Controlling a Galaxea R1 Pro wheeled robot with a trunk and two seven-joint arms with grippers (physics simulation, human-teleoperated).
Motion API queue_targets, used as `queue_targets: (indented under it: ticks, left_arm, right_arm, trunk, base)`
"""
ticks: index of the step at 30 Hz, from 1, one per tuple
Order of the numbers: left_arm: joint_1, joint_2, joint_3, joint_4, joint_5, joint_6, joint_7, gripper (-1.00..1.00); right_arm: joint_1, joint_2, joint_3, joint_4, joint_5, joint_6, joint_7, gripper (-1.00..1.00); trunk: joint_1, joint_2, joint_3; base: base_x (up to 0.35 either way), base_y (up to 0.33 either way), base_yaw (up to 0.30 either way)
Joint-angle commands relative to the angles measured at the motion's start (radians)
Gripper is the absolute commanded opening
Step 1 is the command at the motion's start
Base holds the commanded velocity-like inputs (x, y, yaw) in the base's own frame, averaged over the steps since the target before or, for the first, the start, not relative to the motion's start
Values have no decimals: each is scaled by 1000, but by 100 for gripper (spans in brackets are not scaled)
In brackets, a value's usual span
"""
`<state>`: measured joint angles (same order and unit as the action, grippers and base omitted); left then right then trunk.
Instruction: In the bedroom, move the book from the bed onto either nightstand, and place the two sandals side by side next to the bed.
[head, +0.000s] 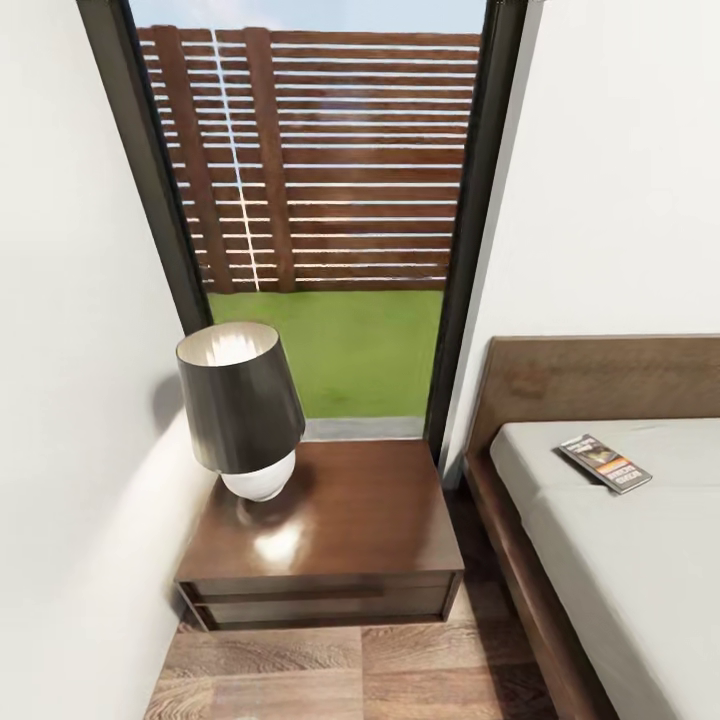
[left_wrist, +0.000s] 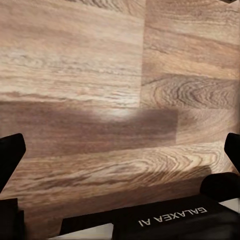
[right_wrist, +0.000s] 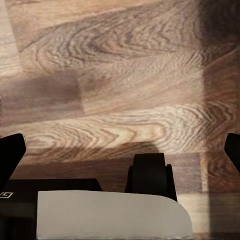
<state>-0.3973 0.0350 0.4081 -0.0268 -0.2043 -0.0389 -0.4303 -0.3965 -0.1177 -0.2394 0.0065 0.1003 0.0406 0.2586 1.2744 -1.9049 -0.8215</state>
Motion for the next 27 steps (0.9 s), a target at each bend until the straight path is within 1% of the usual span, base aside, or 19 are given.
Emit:
queue_targets:
  ticks: [1, 7, 27]
  left_arm:
    - [0, 0, 8, 1, -10, -4, -2, 100]
    - [0, 0, 8, 1, -10, -4, -2, 100]
    - [0, 0, 8, 1, -10, -4, -2, 100]
  right_arm:
    - [-1, 0, -9, 6, 10, 2, 3, 100]
    - [-1, 0, -8, 39, 10, 2, 2, 100]
    - [-1, 0, -9, 40, 10, 2, 3, 100]
  trunk:
    - [-4, 7, 2]
    - [-27, 49, 21]
    - [-104, 189, 84]
  base:
    - [0, 0, 0]
    - [0, 0, 0]
    - [0, 0, 0]
